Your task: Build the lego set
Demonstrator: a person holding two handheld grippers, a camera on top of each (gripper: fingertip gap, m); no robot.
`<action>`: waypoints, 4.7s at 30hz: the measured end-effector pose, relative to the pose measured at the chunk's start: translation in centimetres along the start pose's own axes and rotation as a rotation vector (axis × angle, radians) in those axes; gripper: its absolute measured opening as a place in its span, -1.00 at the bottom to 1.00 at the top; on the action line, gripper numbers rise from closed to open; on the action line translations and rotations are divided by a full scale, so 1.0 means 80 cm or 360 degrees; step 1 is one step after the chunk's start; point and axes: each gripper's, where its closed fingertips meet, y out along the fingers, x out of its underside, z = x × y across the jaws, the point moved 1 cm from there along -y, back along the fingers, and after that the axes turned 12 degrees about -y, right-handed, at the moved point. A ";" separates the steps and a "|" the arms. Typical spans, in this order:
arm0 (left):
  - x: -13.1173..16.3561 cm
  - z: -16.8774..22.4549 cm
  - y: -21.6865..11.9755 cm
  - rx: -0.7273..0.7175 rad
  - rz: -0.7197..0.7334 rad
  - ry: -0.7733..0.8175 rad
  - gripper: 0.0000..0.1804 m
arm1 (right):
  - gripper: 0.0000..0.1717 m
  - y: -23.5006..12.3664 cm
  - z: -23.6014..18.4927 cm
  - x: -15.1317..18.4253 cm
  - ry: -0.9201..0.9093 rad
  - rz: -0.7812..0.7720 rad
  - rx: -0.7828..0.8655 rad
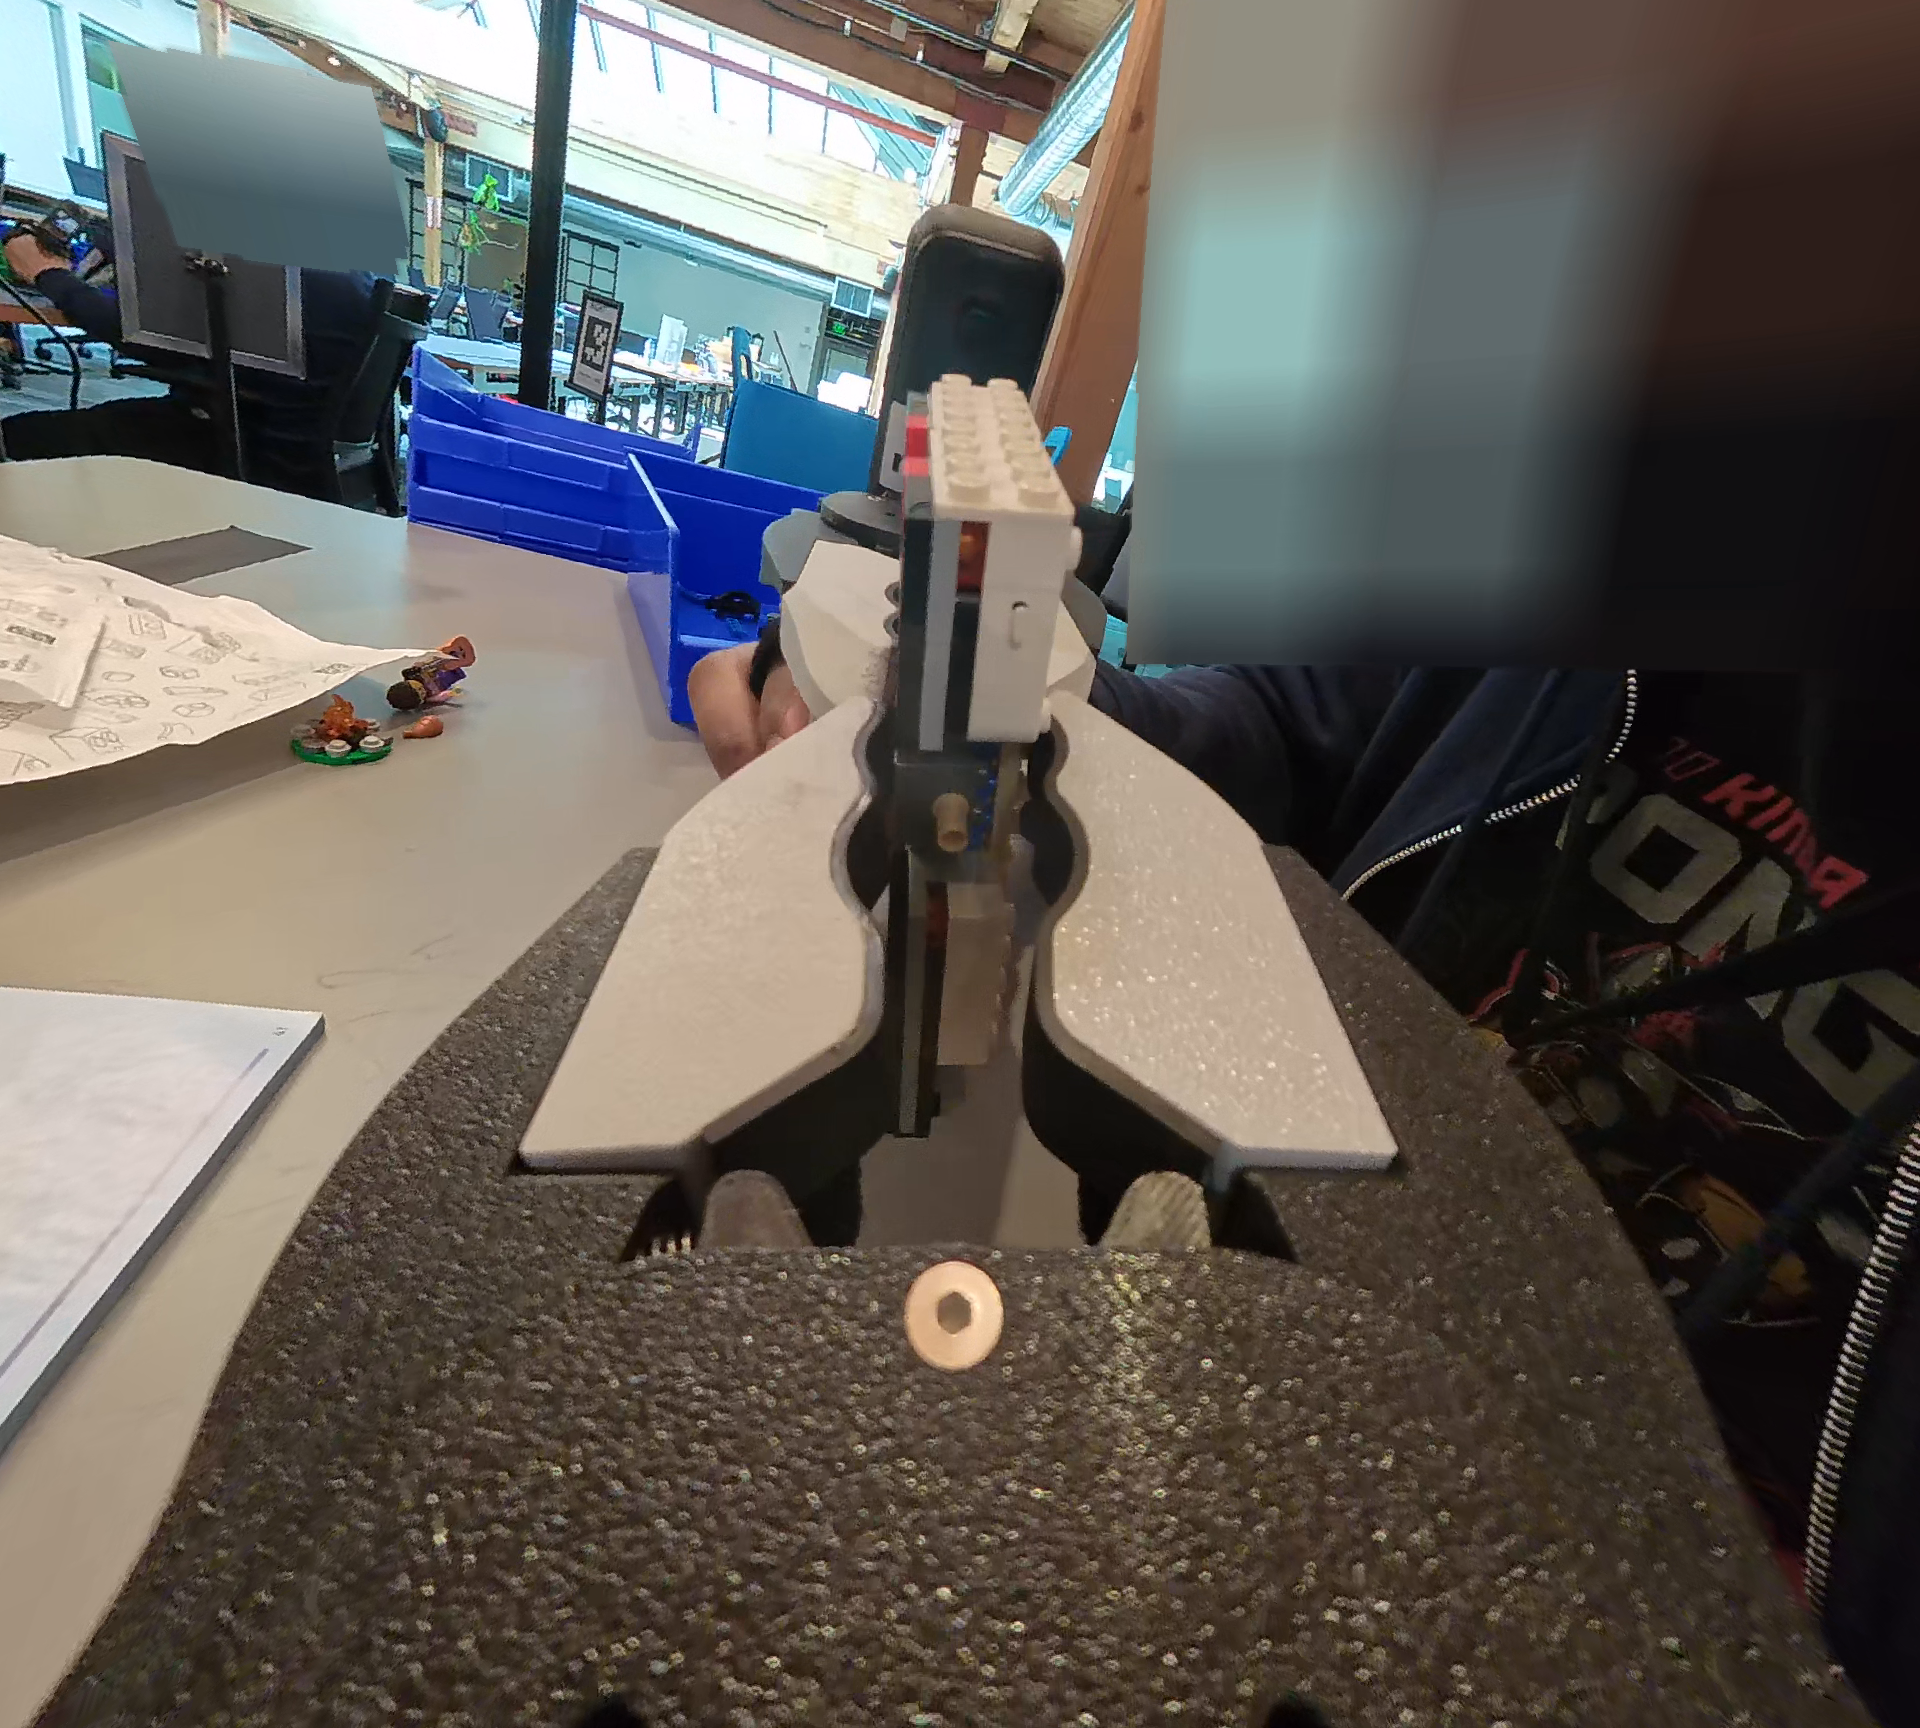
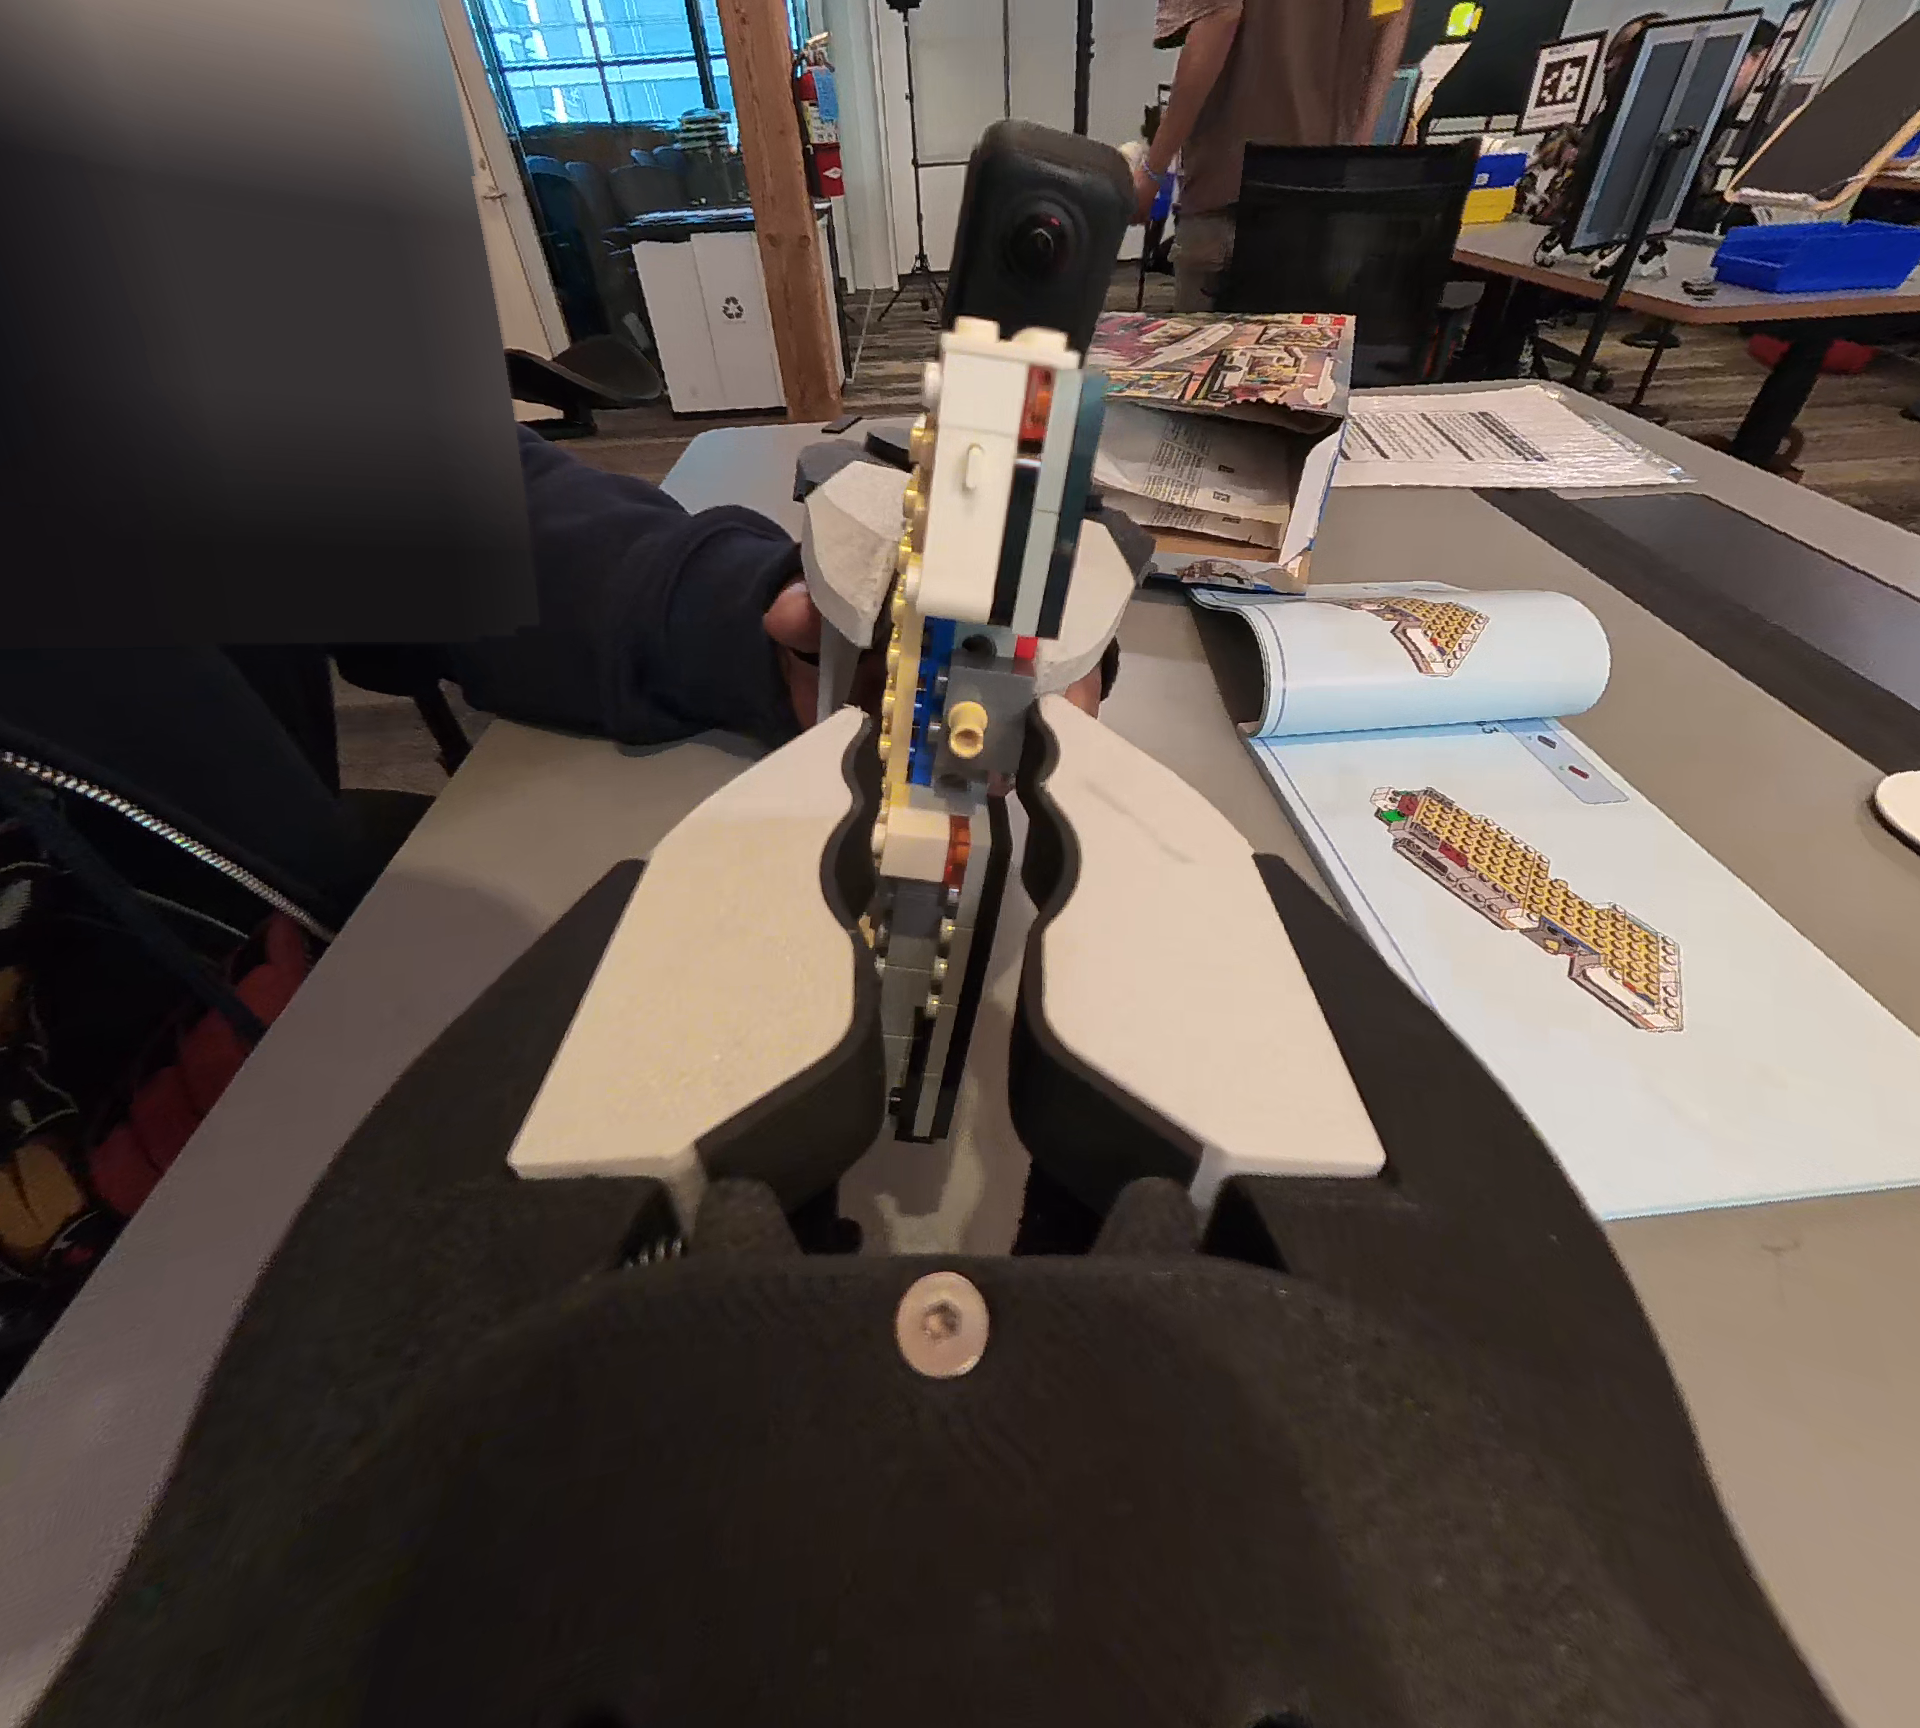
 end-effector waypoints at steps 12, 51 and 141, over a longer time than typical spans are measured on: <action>0.001 -0.004 0.000 -0.0051 -0.0041 0.0008 -0.74 | -0.68 -0.004 0.006 -0.007 0.0050 0.0065 0.0043; 0.009 0.007 0.007 -0.0006 -0.0096 0.0067 -0.73 | -0.73 -0.005 -0.006 -0.016 -0.0055 0.0143 -0.0012; 0.014 0.007 0.016 -0.0190 -0.0172 0.0230 -0.75 | -0.71 -0.014 -0.002 -0.029 0.0104 0.0485 -0.0051</action>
